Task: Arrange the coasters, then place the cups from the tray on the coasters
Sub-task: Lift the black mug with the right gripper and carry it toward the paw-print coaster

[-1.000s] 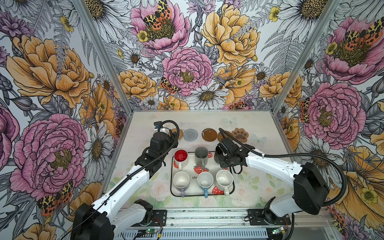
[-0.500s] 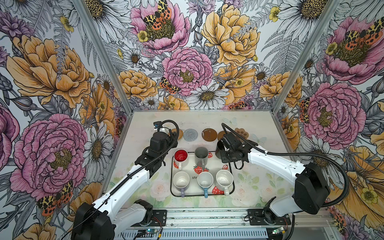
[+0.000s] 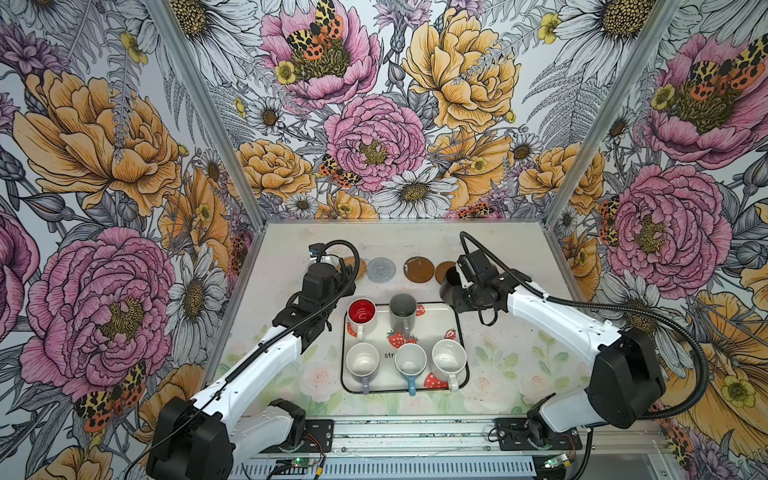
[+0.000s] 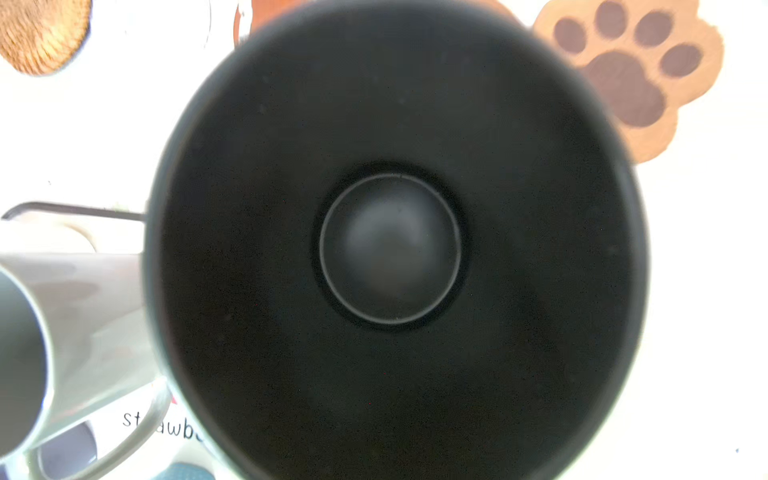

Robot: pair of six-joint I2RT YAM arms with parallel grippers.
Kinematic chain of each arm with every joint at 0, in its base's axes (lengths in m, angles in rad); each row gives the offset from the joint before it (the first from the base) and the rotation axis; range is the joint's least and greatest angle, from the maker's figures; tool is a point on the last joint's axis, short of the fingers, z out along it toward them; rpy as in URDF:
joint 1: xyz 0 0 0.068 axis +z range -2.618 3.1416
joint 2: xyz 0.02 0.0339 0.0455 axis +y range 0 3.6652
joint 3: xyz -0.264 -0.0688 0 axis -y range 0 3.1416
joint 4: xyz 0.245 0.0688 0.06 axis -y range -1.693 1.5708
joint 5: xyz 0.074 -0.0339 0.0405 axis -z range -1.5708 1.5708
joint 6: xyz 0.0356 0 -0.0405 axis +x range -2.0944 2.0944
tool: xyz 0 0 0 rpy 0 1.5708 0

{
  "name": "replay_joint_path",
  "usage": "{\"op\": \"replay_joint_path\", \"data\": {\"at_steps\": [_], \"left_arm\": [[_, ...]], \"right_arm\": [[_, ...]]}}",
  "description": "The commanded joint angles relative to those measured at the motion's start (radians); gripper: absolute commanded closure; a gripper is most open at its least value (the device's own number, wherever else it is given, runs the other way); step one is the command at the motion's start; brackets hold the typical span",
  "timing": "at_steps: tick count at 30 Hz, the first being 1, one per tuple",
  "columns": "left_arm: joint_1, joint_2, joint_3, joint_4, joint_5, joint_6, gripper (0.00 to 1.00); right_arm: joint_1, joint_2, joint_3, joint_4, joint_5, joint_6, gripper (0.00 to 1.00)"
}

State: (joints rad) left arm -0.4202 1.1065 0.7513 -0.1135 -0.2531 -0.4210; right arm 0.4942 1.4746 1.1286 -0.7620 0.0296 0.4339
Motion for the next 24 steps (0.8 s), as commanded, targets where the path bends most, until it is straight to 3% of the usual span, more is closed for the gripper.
{"op": "replay_joint_path", "data": {"at_steps": [1,10,20,24], "left_arm": [[0.012,0.001,-0.009,0.031,0.021,-0.019,0.44],[0.03,-0.001,-0.018,0.031,0.032,-0.019,0.44],[0.048,0.023,-0.023,0.057,0.037,-0.024,0.44],[0.077,0.041,-0.018,0.07,0.088,-0.021,0.44]], "right_arm": [[-0.037,-0.025,0.074,0.044,-0.015,-0.051,1.0],[-0.161,0.018,0.154,0.024,-0.027,-0.119,1.0],[-0.285,0.165,0.293,0.01,-0.043,-0.169,1.0],[-0.315,0.211,0.325,0.005,-0.049,-0.178,1.0]]}}
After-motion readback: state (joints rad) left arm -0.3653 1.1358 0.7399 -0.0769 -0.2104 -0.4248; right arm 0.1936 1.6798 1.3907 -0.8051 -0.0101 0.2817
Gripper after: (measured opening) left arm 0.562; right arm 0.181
